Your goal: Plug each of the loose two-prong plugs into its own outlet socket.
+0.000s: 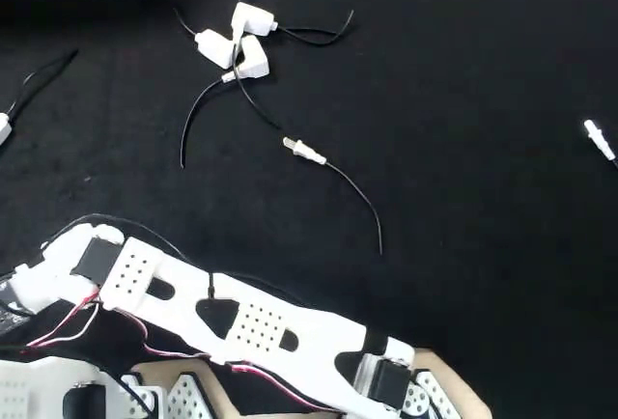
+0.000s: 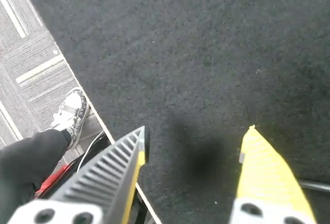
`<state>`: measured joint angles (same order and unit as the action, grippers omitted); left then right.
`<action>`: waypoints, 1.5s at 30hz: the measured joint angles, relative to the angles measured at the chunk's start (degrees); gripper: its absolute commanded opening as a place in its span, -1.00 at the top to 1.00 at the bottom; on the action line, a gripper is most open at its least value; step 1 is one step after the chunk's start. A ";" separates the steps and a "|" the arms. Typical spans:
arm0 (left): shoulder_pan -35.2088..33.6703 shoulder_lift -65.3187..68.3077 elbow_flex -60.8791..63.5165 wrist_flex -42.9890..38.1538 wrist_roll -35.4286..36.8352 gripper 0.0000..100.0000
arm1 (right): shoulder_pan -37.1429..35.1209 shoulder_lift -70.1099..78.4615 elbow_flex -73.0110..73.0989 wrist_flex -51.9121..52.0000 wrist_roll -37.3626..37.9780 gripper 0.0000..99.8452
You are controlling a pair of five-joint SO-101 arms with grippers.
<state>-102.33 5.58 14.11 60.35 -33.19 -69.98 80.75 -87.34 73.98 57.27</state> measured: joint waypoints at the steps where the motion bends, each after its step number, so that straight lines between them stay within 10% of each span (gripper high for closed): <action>1: 0.00 0.00 0.00 0.00 0.00 0.42 | 0.09 0.00 -0.44 0.00 0.00 0.54; 22: 0.00 0.00 0.00 0.00 0.00 0.42 | 5.01 -1.85 -7.03 15.91 9.32 0.89; 36: 0.00 0.00 0.62 0.00 0.00 0.42 | 5.19 -2.64 -7.03 10.55 0.70 0.88; 45: 0.09 0.00 3.43 -3.16 0.00 0.42 | 4.40 -2.64 -7.03 2.90 -9.85 0.42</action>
<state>-102.24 5.58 17.54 57.19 -33.19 -65.58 78.11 -94.37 76.88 47.43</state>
